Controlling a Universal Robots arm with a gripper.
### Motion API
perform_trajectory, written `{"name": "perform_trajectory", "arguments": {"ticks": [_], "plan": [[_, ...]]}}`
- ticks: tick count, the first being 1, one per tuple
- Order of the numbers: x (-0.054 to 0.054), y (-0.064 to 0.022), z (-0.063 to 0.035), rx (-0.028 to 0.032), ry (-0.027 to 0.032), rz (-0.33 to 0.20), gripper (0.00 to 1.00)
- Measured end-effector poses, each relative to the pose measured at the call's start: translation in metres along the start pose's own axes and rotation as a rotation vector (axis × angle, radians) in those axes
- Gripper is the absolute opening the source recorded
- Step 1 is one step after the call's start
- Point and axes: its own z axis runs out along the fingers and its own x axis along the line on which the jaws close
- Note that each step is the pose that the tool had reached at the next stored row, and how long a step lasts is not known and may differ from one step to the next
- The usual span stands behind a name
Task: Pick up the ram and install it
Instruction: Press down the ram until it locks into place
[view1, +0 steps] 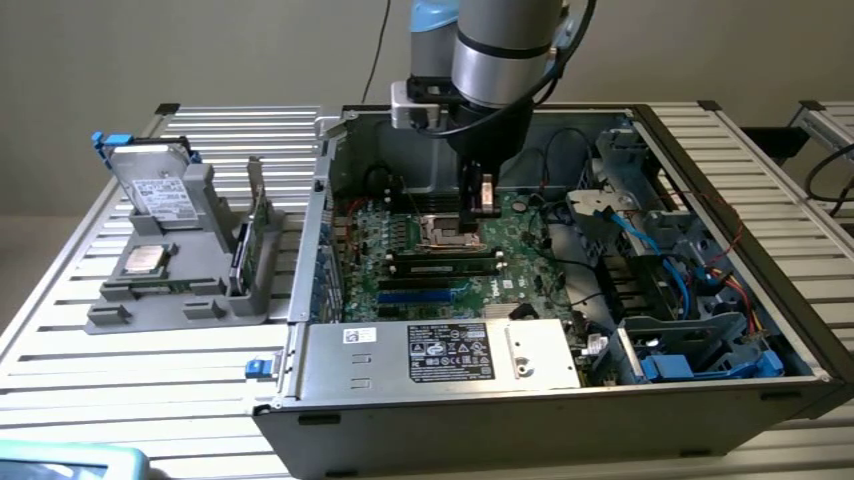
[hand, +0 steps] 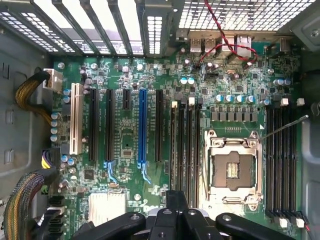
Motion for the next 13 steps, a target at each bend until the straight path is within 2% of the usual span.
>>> {"name": "perform_trajectory", "arguments": {"ticks": [2,7,9,11,13], "plan": [[0.0,0.0,0.0001,0.0006,-0.004,0.024,0.11],[0.0001,-0.0001,0.0035,0.002,-0.0068,0.105,0.11],[0.0002,-0.0001,0.0053,0.0009,-0.0077,0.139,0.11],[0.0002,-0.0002,0.0056,-0.0042,-0.0077,0.166,0.11],[0.0002,-0.0001,0.0057,-0.0043,-0.0087,0.195,0.11]]}}
